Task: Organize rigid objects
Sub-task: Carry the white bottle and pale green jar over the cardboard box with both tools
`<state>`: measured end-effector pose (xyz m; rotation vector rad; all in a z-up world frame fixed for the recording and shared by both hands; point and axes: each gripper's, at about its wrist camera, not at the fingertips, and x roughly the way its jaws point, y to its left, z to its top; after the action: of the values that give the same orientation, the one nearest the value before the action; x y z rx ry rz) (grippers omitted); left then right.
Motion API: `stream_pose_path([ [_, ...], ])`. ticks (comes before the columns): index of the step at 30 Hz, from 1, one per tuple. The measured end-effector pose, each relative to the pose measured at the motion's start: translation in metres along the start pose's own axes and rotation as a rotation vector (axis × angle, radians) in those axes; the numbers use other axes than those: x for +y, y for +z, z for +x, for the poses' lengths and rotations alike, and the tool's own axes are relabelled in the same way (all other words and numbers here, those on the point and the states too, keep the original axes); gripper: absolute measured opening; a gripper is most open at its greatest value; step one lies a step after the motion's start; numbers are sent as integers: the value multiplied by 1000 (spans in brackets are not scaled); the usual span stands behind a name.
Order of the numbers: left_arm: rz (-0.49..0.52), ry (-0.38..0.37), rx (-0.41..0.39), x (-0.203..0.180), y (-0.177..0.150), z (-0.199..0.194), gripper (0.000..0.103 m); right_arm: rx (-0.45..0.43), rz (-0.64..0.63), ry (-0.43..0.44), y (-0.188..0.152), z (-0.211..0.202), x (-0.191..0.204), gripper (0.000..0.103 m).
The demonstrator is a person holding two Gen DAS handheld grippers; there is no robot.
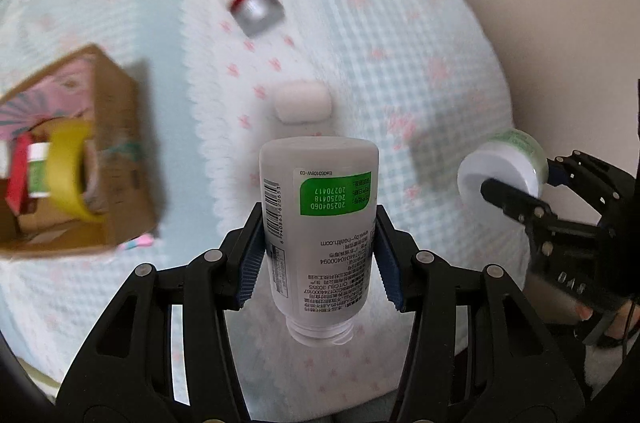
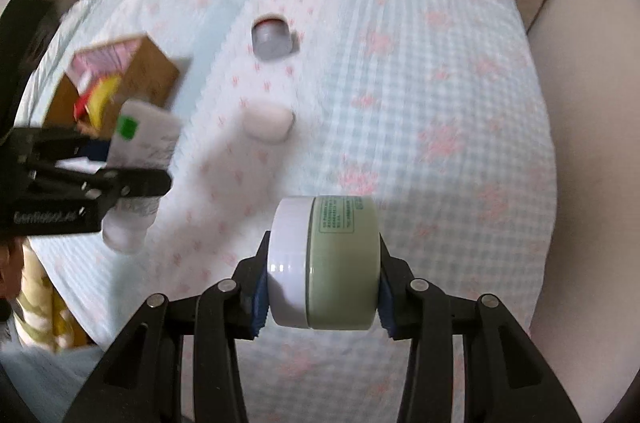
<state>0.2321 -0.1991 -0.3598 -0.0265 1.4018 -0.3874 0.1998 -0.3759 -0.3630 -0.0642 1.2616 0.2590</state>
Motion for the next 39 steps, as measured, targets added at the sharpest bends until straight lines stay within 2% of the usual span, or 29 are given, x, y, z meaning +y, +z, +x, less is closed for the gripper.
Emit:
stream_pose_path([
  [6,-51,8,-110,35,-14,-80,47,-86,27,18,29,-57,34,40],
  [11,-110,48,-181,76,-28,-143,47,-168,-30,52,59,-97,80,40],
  [16,-156,79,-209,127,-43,-189,47,-211,-44,97,83,-120,131,40],
  [20,-170,92,-226,176,-49,-214,47,-213,-32,101,95,-130,173,40],
  [25,-163,77,-231,235,-47,-226,47,-207,12,112,109,-123,224,40],
  [30,-133,34,-199,297,-36,-224,47,-185,104,113,122,-100,270,40],
  [33,-84,50,-162,329,-28,-211,47,-153,167,122,130,-75,296,40],
  [39,-32,31,-53,376,-13,-167,47,-70,281,165,141,-19,337,40],
])
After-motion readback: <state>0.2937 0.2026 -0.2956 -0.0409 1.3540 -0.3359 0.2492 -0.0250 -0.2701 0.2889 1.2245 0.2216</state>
